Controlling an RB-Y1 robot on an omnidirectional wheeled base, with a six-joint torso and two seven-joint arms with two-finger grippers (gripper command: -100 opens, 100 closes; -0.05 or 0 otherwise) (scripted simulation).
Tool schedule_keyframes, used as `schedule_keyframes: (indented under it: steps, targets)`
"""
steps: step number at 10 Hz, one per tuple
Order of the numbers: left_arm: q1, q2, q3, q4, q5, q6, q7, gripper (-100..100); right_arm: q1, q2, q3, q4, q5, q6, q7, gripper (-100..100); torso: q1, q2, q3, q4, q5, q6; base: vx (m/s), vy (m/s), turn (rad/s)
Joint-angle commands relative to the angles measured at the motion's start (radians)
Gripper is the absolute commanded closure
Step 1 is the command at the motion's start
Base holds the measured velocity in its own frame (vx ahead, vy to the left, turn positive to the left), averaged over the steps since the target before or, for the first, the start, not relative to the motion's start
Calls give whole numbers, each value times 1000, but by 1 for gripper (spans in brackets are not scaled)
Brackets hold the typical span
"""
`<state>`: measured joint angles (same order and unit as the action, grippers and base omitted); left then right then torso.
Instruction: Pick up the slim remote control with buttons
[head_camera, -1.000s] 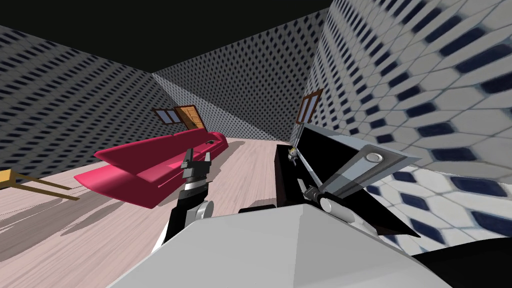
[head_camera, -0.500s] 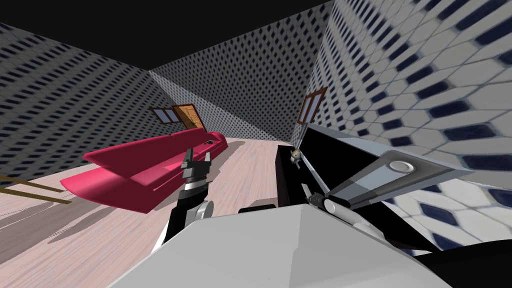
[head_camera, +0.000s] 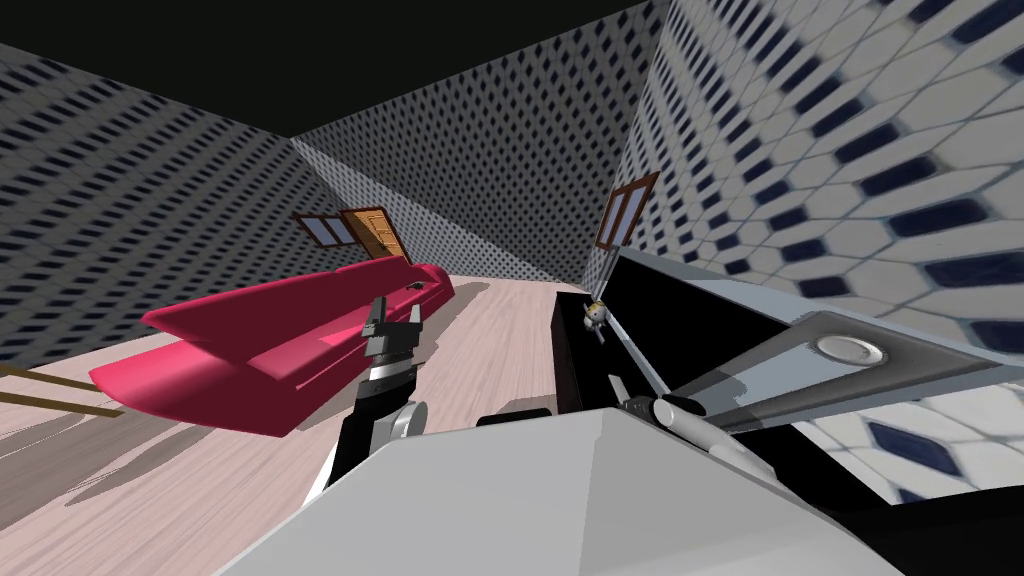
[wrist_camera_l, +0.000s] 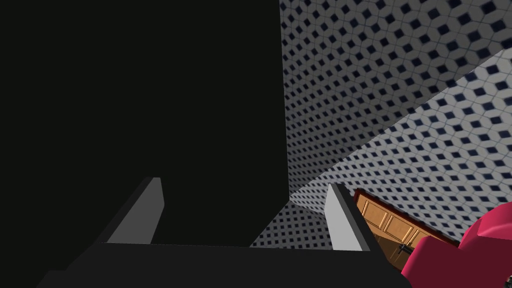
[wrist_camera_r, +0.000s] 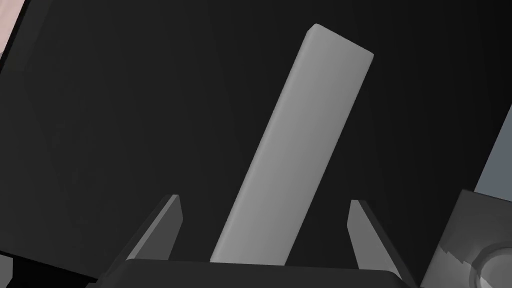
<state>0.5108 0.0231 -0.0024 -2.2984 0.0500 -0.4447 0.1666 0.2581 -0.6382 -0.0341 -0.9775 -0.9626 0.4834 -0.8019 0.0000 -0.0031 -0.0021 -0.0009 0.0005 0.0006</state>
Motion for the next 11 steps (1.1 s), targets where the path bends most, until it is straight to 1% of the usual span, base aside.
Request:
schedule_keyframes:
  steps: [1, 2, 3, 4, 5, 6, 8, 10, 11]
  targets:
    - [0, 0, 0, 0, 0, 0, 0, 0, -22, -11, -2, 50, -33, 42, -26, -100, 0, 0, 0, 0, 0, 0, 129, 2, -31]
    - [0, 0, 0, 0, 0, 0, 0, 0, -22, -11, -2, 69, -33, 42, -26, -100, 0, -3, -1, 0, 0, 0, 120, 3, -6]
    - [0, 0, 0, 0, 0, 0, 0, 0, -36, -16, -7, 114, -43, 79, -60, -100, 0, -2, -1, -1, 0, 0, 124, -14, -27]
    - [0, 0, 0, 0, 0, 0, 0, 0, -36, -16, -7, 114, -43, 79, -60, -100, -1, -3, -1, -1, 0, 0, 93, -15, -13]
    - [0, 0, 0, 0, 0, 0, 0, 0, -51, -20, -11, 145, -51, 114, -93, -100, -1, -1, -1, 0, 0, 0, 108, -28, -35]
    - [0, 0, 0, 0, 0, 0, 0, 0, -51, -20, -11, 157, -51, 114, -93, -100, -2, -2, -1, 0, 0, 0, 93, -16, -12]
    - [0, 0, 0, 0, 0, 0, 0, 0, -78, -27, -21, 232, -63, 177, -153, -100, -1, -1, -1, 0, 0, 0, 121, -13, -49]
    - [0, 0, 0, 0, 0, 0, 0, 0, -102, -30, -30, 291, -68, 229, -204, -100, -2, -4, -2, -1, 0, 0, 171, -25, -52]
    - [0, 0, 0, 0, 0, 0, 0, 0, -102, -30, -30, 299, -68, 229, -204, -100, -2, -6, -3, -1, 0, 0, 131, -18, -8]
